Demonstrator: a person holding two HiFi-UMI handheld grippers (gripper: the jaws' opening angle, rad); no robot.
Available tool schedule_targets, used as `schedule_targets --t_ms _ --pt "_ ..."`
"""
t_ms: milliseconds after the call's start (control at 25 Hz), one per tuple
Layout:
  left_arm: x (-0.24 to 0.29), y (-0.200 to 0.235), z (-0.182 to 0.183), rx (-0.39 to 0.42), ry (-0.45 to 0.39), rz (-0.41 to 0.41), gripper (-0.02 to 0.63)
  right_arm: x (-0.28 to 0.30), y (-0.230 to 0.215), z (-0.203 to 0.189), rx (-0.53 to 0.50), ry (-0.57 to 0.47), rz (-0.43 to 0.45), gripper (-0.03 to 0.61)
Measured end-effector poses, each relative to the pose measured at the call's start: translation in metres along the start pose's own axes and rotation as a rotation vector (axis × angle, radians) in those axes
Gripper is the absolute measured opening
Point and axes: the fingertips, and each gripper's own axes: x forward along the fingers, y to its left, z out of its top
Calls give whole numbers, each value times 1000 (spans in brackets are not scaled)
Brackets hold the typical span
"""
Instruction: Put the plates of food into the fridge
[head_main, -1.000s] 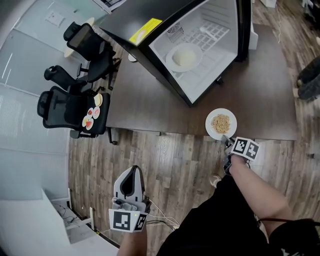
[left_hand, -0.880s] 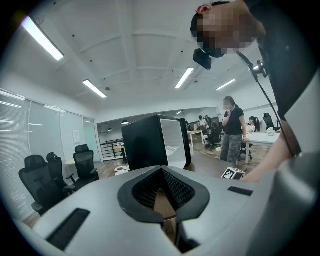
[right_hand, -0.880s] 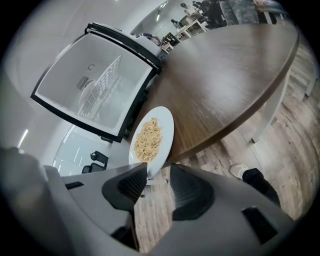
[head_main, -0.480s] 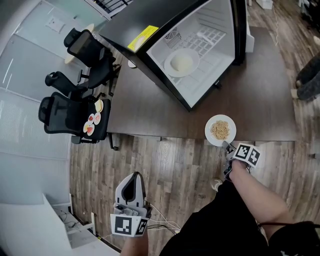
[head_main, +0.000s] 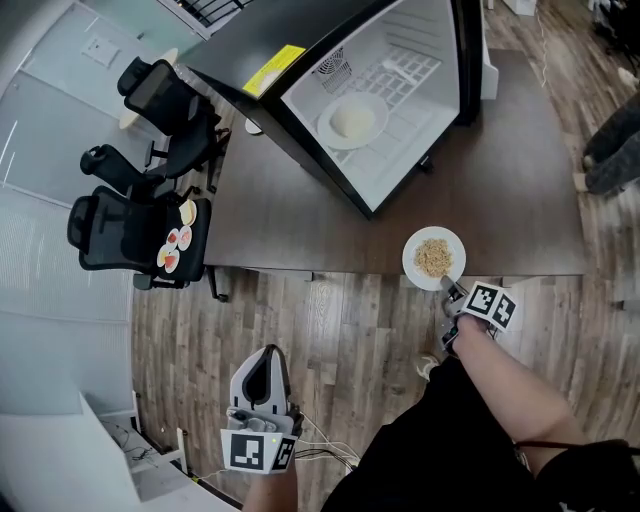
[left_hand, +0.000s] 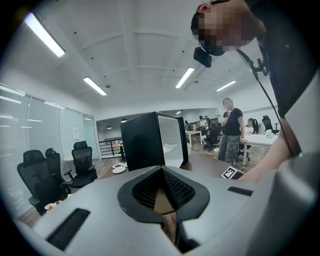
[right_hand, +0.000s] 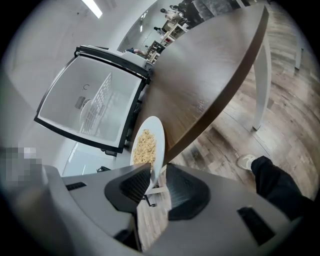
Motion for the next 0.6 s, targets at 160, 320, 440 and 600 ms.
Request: schedule_targets --t_ms 160,320,440,600 --pt "3 -5 -1 -33 -13 -9 3 -7 0 2 -22 1 -11 75" --pt "5 -5 -2 -45 -16 -2 3 -13 9 7 -12 -7 29 52" --pt "7 -5 -1 -54 -20 0 3 -17 23 11 -18 -14 65 25" --pt "9 2 4 -65 -32 18 3 -17 31 20 -4 -27 85 18"
